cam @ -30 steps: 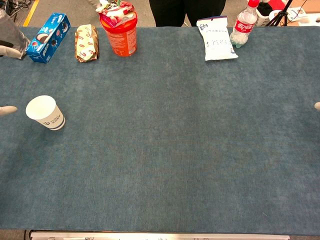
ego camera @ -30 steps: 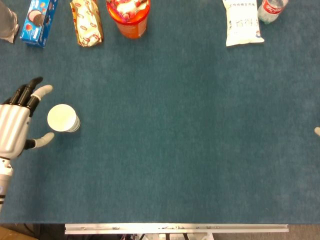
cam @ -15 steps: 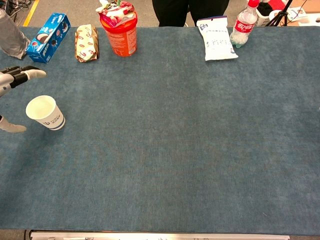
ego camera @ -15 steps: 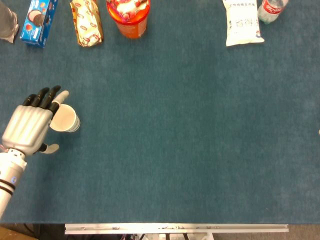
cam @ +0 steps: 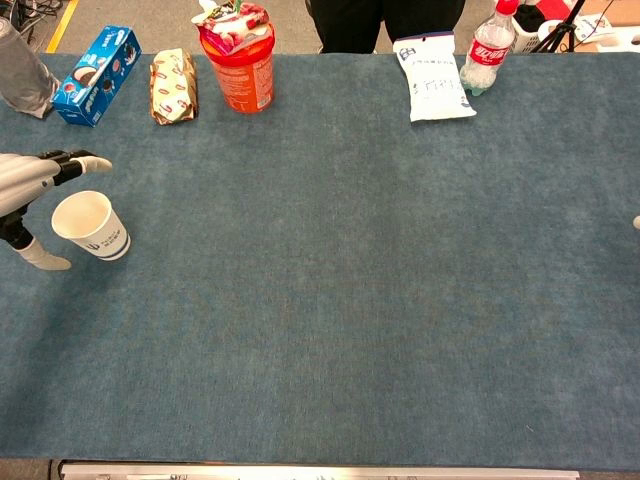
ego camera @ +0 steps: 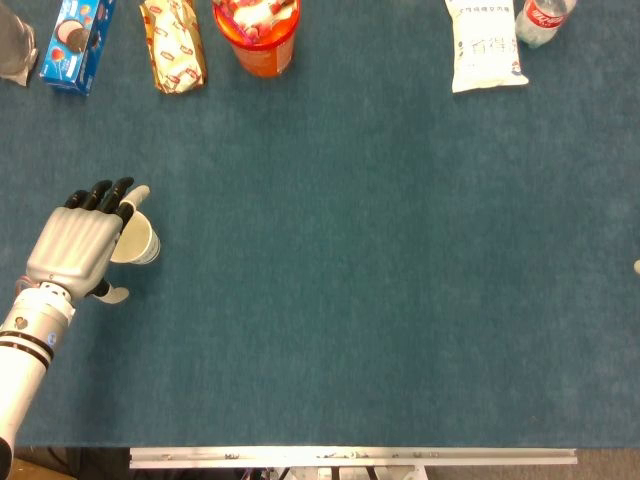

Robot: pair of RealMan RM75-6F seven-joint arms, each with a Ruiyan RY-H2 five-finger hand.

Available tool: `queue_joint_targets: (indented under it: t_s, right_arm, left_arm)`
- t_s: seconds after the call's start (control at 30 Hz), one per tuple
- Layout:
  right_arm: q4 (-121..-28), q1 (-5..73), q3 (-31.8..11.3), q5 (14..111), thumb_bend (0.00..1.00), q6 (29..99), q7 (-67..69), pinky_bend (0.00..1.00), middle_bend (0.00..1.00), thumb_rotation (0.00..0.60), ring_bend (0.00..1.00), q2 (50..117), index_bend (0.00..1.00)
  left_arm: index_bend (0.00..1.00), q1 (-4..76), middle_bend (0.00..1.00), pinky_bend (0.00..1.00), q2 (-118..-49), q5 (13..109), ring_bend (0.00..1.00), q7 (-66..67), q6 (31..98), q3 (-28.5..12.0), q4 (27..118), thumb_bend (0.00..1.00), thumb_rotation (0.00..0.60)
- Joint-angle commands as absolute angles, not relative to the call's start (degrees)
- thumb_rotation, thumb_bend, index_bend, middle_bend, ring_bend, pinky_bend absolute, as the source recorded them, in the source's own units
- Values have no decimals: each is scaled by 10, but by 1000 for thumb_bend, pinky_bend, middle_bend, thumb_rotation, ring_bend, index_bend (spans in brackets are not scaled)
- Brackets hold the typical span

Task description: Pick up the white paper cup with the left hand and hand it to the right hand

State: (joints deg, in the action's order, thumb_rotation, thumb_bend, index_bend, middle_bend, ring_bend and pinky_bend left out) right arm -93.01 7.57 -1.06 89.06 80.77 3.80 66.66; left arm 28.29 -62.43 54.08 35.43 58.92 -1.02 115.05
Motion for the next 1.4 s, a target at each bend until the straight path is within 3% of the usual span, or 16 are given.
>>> queue_joint_targets:
  t_s: [0.03, 0.93, 1.4]
  right_arm:
    - [-931, 77, -10, 892, 0, 805, 37, 327, 211, 600, 229, 667, 136]
    - [-924, 78, -3, 888, 0, 793, 37, 327, 214, 600, 231, 675, 136]
    - [-921, 79, 0, 887, 0, 788, 38, 327, 214, 600, 230, 679, 136]
  left_arm:
    - [0, 285, 0, 137, -635, 554, 0, 341, 595, -11, 1138, 0, 600]
    - [27, 324, 0, 213, -681, 548, 0, 327, 581, 1, 1089, 0, 600]
    - [82, 356, 0, 236, -678, 454, 0, 381, 587, 11, 1103, 0, 600]
